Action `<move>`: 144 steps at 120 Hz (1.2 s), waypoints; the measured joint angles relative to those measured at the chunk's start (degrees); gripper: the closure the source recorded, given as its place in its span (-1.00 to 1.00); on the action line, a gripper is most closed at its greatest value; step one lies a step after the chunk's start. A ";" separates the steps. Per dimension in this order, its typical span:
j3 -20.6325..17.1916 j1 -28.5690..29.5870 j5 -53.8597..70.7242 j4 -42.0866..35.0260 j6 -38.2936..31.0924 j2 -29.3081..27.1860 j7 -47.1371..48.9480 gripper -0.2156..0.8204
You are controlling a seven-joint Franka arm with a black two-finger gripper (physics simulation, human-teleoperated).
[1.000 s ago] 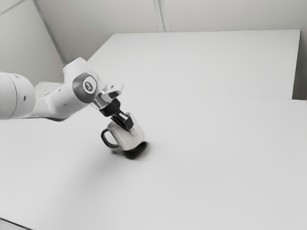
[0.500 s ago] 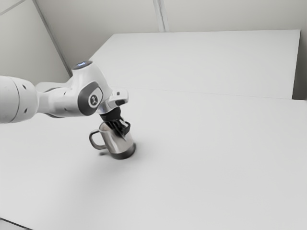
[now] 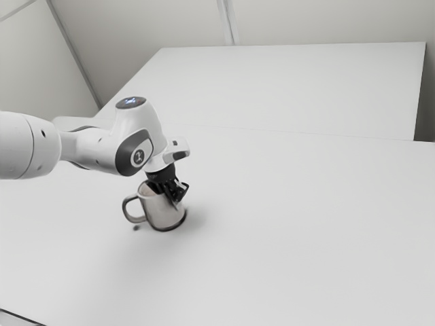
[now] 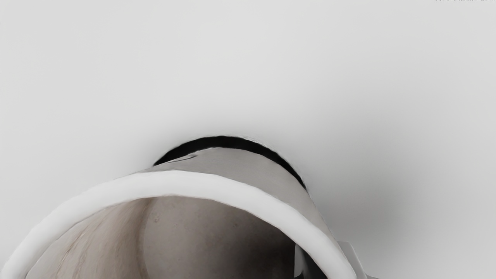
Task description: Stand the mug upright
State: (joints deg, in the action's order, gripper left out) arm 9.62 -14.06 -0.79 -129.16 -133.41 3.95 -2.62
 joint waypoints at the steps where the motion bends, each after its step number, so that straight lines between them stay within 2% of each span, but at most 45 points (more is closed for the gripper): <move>1: -0.01 0.01 0.02 -0.01 -0.01 0.01 0.19 0.91; 24: 0.02 -0.18 0.22 -0.23 -0.09 0.11 4.07 0.89; 48: -0.04 -0.12 -0.68 0.31 0.42 0.13 5.49 0.07; 59: -0.04 -0.11 -0.78 0.56 0.53 0.13 5.80 -0.16; 71: -0.04 -0.12 -0.84 1.12 0.61 0.07 6.00 -0.32; 99: -0.03 0.06 -0.97 4.06 2.34 -0.55 5.79 -0.50; 144: 0.21 1.01 0.15 14.06 11.40 -1.92 4.10 -0.57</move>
State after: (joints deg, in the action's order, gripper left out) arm 9.83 -13.05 -0.64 -115.10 -122.02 2.02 1.48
